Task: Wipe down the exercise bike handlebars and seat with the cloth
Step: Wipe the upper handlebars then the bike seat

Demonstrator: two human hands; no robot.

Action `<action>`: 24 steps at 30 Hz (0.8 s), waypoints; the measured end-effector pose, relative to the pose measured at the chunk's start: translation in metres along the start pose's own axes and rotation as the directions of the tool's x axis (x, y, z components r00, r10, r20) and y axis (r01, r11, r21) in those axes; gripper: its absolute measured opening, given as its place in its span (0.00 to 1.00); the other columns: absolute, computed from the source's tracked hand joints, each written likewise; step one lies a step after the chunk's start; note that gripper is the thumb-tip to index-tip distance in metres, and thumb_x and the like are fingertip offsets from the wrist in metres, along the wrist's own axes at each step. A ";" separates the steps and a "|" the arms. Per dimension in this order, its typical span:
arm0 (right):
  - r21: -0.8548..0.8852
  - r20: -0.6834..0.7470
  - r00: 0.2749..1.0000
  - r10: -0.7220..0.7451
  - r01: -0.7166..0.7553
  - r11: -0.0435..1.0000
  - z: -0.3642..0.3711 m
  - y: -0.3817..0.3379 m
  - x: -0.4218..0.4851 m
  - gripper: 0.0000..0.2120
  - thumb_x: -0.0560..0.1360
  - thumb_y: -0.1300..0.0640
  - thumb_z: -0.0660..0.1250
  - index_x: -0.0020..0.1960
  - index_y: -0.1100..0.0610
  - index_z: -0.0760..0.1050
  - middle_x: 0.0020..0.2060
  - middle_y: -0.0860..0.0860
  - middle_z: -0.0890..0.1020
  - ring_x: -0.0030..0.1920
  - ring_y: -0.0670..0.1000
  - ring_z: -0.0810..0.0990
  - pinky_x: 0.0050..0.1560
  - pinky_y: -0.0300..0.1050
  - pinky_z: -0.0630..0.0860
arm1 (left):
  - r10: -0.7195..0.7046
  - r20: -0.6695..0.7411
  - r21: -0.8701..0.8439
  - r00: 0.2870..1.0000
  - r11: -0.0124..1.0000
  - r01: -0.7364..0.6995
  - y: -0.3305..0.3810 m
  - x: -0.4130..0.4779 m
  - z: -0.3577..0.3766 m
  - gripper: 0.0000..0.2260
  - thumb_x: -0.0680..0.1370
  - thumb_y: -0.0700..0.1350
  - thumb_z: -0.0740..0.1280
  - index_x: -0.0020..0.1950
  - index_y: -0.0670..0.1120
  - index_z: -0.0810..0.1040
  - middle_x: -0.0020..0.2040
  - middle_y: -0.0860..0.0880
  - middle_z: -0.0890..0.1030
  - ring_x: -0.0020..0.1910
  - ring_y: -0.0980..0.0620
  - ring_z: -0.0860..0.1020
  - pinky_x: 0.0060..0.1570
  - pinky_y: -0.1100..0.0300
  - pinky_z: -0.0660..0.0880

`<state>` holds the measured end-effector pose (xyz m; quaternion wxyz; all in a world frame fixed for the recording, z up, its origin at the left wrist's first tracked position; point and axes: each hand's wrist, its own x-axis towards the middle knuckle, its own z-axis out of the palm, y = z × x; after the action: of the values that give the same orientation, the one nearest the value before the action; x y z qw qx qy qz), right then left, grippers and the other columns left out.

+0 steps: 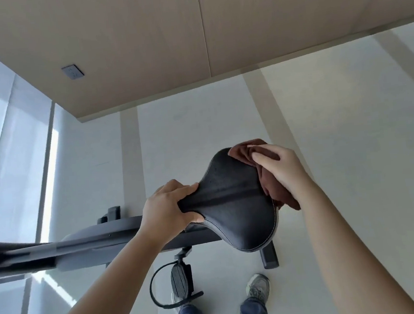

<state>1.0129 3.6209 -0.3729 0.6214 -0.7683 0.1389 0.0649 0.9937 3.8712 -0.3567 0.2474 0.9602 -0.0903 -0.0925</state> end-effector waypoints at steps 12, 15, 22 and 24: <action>0.262 -0.562 0.808 0.176 -0.028 0.965 0.048 0.030 -0.109 0.05 0.74 0.53 0.66 0.44 0.44 0.80 0.43 0.45 0.83 0.49 0.45 0.80 0.53 0.45 0.75 | 0.131 0.027 0.003 0.991 0.991 -0.131 -0.015 0.001 0.005 0.28 0.63 0.53 0.75 0.62 0.55 0.74 0.48 0.55 0.75 0.51 0.52 0.72 0.48 0.62 0.67; 0.225 -0.672 0.721 0.169 -0.019 0.974 0.051 0.029 -0.103 0.06 0.73 0.52 0.65 0.47 0.46 0.79 0.48 0.49 0.82 0.51 0.47 0.78 0.55 0.43 0.73 | 0.150 0.033 -0.003 0.988 0.989 -0.150 -0.018 0.004 0.006 0.28 0.64 0.54 0.74 0.62 0.55 0.73 0.47 0.57 0.73 0.52 0.53 0.72 0.48 0.63 0.66; 0.062 -0.939 0.342 0.045 0.038 0.997 0.156 0.025 -0.133 0.12 0.72 0.60 0.69 0.56 0.58 0.79 0.57 0.55 0.73 0.57 0.50 0.73 0.59 0.34 0.70 | 0.220 0.060 0.043 0.974 0.974 -0.222 -0.023 0.009 0.007 0.29 0.64 0.57 0.73 0.63 0.54 0.73 0.50 0.53 0.75 0.52 0.51 0.72 0.48 0.64 0.62; -0.146 -0.897 0.418 -0.144 0.027 0.989 0.139 0.026 -0.141 0.12 0.72 0.62 0.69 0.55 0.59 0.79 0.57 0.59 0.74 0.58 0.55 0.74 0.60 0.48 0.73 | 0.224 0.088 0.002 0.971 0.974 -0.225 -0.024 0.009 0.003 0.27 0.64 0.56 0.74 0.61 0.54 0.74 0.49 0.53 0.75 0.50 0.52 0.73 0.47 0.64 0.63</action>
<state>0.8812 3.7697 -0.3898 0.4088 -0.7214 0.4079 -0.3823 1.0044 3.8884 -0.3726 0.2465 0.9403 -0.2097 -0.1052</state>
